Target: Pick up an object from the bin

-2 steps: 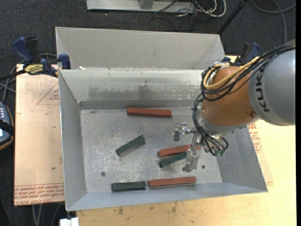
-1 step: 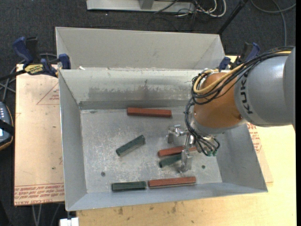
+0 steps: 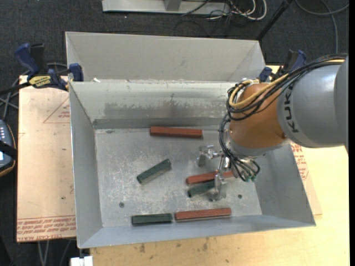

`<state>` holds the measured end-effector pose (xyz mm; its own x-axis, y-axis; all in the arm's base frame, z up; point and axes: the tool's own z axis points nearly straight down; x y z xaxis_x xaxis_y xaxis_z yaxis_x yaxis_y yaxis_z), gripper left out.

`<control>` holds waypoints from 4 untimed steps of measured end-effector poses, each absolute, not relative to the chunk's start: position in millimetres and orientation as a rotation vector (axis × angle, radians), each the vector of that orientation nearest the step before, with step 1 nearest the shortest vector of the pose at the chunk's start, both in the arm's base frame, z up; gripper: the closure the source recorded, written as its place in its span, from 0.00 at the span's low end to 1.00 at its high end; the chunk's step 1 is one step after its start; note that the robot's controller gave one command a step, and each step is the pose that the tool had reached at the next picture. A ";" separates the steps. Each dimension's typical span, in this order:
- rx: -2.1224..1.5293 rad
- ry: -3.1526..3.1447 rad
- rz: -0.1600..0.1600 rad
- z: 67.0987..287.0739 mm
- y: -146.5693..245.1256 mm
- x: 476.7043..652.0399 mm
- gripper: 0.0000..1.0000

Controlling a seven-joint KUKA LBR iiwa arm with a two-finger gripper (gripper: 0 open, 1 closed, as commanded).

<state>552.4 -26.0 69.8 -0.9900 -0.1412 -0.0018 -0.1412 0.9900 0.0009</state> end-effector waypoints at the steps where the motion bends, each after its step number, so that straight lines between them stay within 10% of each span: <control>1: -0.235 3.132 0.002 70.9 -22.6 548.5 0.00; 2: -0.223 3.132 0.002 70.2 -24.8 553.2 1.00; 4: -0.224 3.137 0.003 74.7 -24.6 551.6 1.00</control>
Offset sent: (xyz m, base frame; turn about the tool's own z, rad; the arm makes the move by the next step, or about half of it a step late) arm 0.0000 0.0000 0.0000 0.0000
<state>551.6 -24.6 74.7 -0.9899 -0.1418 0.0031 -0.1418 0.9899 0.0022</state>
